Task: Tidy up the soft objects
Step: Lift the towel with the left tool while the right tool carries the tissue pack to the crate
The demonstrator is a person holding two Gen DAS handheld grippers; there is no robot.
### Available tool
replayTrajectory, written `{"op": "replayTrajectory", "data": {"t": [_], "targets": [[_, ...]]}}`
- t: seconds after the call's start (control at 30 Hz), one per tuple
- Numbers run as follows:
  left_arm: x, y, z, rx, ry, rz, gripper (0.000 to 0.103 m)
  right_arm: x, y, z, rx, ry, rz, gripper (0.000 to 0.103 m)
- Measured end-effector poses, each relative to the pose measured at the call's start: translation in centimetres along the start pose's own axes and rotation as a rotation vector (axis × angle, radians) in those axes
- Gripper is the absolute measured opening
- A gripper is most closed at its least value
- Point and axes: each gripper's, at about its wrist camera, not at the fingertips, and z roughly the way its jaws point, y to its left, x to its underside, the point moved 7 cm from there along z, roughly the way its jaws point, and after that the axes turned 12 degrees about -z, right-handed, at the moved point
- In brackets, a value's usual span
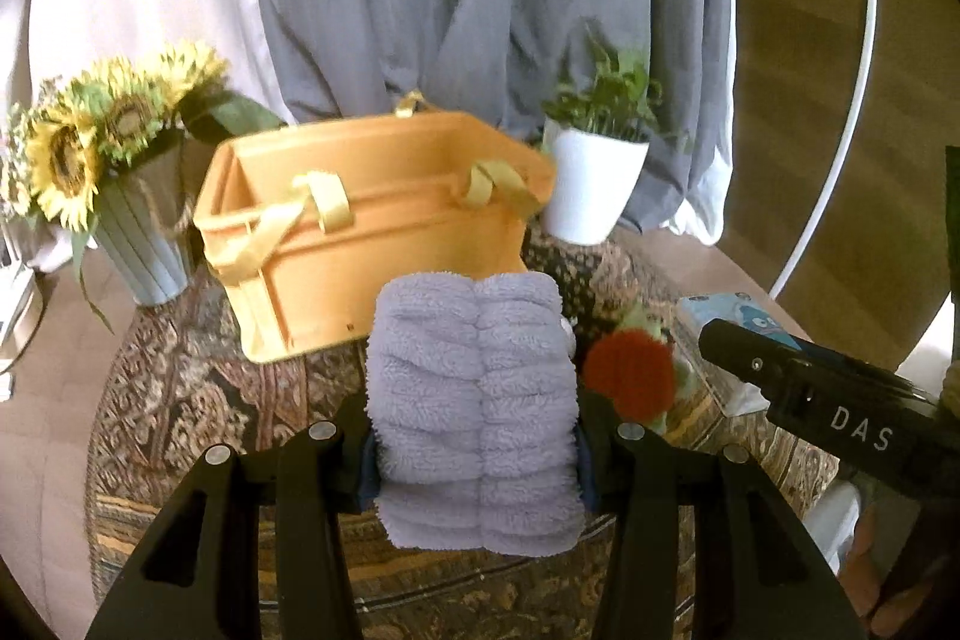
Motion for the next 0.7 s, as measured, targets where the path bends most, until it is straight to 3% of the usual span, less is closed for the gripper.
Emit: {"op": "replayTrajectory", "data": {"t": [0.7], "targets": [[-8.8, 1.8, -3.5, -0.005, -0.210, 0.036, 0.047, -8.5, 3.9, -1.6, -0.028, -0.225, -0.012, 0.060]]}}
